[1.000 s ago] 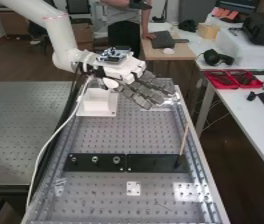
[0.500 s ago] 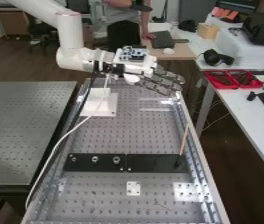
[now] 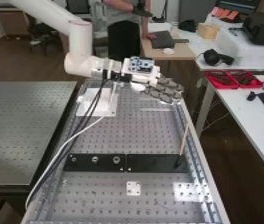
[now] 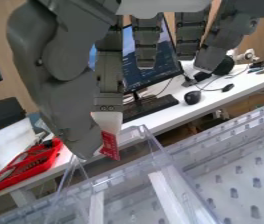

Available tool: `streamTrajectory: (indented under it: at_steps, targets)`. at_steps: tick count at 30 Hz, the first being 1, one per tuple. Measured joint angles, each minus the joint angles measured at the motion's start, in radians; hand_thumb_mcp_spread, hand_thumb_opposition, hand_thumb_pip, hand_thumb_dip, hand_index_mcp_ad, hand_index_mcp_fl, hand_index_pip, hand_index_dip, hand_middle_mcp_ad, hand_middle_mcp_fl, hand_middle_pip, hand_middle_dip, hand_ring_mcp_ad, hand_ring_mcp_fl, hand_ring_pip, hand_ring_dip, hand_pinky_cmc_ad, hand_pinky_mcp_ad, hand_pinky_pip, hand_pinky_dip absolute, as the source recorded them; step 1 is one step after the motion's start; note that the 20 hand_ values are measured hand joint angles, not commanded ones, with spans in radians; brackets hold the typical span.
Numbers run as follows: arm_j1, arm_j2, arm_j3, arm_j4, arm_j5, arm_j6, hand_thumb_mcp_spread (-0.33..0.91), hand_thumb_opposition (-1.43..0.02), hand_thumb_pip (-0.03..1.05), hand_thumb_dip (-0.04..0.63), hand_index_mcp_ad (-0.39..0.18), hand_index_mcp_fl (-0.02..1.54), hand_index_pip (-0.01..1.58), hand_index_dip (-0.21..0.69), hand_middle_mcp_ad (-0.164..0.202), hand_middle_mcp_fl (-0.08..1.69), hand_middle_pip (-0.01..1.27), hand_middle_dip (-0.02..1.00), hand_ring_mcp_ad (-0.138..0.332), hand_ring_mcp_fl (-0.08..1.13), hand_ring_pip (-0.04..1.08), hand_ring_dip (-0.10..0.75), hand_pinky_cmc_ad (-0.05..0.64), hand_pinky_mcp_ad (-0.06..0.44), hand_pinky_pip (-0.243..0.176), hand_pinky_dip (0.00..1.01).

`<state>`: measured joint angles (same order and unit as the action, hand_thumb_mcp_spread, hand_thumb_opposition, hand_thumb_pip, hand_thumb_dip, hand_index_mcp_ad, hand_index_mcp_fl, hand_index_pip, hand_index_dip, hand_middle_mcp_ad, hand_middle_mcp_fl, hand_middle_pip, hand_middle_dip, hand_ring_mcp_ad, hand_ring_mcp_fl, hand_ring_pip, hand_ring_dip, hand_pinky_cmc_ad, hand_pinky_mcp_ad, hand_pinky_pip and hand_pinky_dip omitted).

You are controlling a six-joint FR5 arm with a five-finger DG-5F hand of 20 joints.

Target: Grab the pcb board and place it in the clear container

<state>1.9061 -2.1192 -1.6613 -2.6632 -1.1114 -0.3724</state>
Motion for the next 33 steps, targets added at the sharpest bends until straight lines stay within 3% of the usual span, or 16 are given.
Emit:
streamTrajectory:
  at_steps: [13, 15, 17, 21, 26, 33]
  targets:
    - [0.005, -0.039, -0.003, -0.008, 0.030, 0.043, 0.48, -0.94, 0.59, 0.251, -0.070, 0.52, 1.54, 0.141, 0.082, 0.04, 0.13, 0.11, 0.220, 0.00, 0.08, 0.012, 0.316, 0.180, -0.089, 0.33]
    - [0.005, -0.039, -0.002, -0.016, 0.027, 0.044, 0.50, -0.95, 0.60, 0.253, -0.087, 0.43, 1.53, 0.148, 0.082, 0.04, 0.13, 0.11, 0.220, 0.00, 0.08, 0.012, 0.314, 0.180, -0.093, 0.33]
    - [0.006, -0.039, -0.002, -0.031, 0.026, 0.047, 0.50, -0.94, 0.59, 0.251, -0.105, 0.24, 1.43, 0.129, 0.079, 0.03, 0.13, 0.11, 0.220, 0.00, 0.08, 0.014, 0.314, 0.180, -0.093, 0.33]
    - [0.007, -0.035, -0.005, -0.033, 0.037, 0.047, 0.44, -0.88, 0.60, 0.253, -0.106, 0.07, 1.23, 0.080, 0.082, 0.00, 0.13, 0.11, 0.220, 0.00, 0.08, 0.014, 0.314, 0.182, -0.093, 0.41]
    - [0.008, -0.026, -0.011, -0.031, 0.053, 0.046, 0.40, -0.85, 0.62, 0.239, -0.106, 0.02, 1.14, 0.051, 0.082, 0.00, 0.13, 0.11, 0.222, 0.00, 0.08, 0.014, 0.314, 0.182, -0.093, 0.49]
    - [0.001, 0.027, -0.046, -0.014, 0.092, 0.021, 0.39, -0.84, 0.63, 0.239, -0.106, 0.01, 1.11, 0.037, 0.082, 0.00, 0.13, 0.11, 0.222, 0.00, 0.08, 0.014, 0.314, 0.182, -0.094, 0.52]
